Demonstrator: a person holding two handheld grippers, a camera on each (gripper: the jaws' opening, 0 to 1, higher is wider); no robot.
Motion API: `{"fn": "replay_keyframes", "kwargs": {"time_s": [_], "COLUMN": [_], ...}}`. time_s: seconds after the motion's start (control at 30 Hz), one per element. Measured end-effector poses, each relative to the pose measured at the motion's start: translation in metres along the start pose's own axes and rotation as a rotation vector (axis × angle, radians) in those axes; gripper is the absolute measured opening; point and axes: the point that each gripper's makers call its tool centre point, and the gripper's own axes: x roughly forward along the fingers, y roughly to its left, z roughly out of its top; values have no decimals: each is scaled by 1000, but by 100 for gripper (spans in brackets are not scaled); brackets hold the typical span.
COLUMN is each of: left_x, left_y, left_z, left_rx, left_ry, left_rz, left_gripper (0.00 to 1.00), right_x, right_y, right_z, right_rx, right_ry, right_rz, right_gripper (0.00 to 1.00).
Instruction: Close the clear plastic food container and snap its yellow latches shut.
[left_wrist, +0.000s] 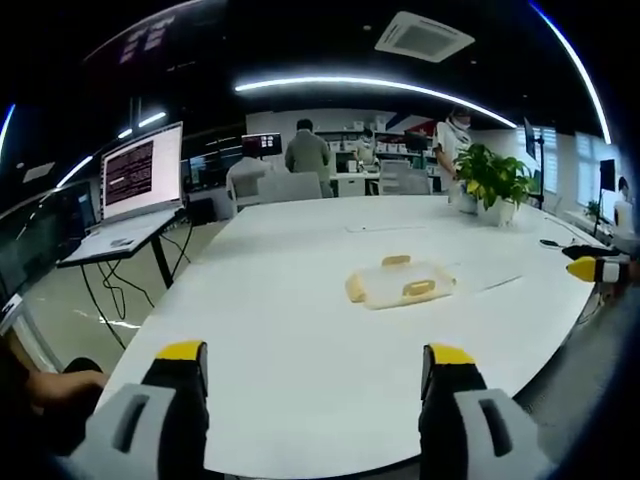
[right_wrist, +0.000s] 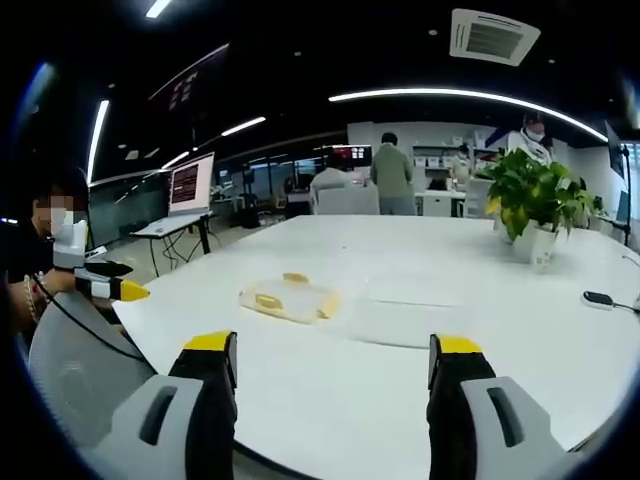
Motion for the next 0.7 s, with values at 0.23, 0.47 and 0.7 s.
{"fn": "replay_keyframes", "kwargs": {"time_s": [0.23, 0.47, 0.7], "left_x": [0, -1, -1], "left_y": [-1, -2, -4], "left_z": [-1, 0, -2], "left_rx": [2, 2, 1], "left_ry": [5, 1, 8], "left_rz": [-8, -11, -25], "left_gripper": [84, 84, 83], "right_x": [0, 0, 0], "right_y": [-1, 0, -1], "right_z": [0, -1, -4], "right_rx": [9, 2, -5], "right_ry": [-4, 5, 19], "right_rz": [-6, 1, -10], "right_gripper": [77, 76, 75]}}
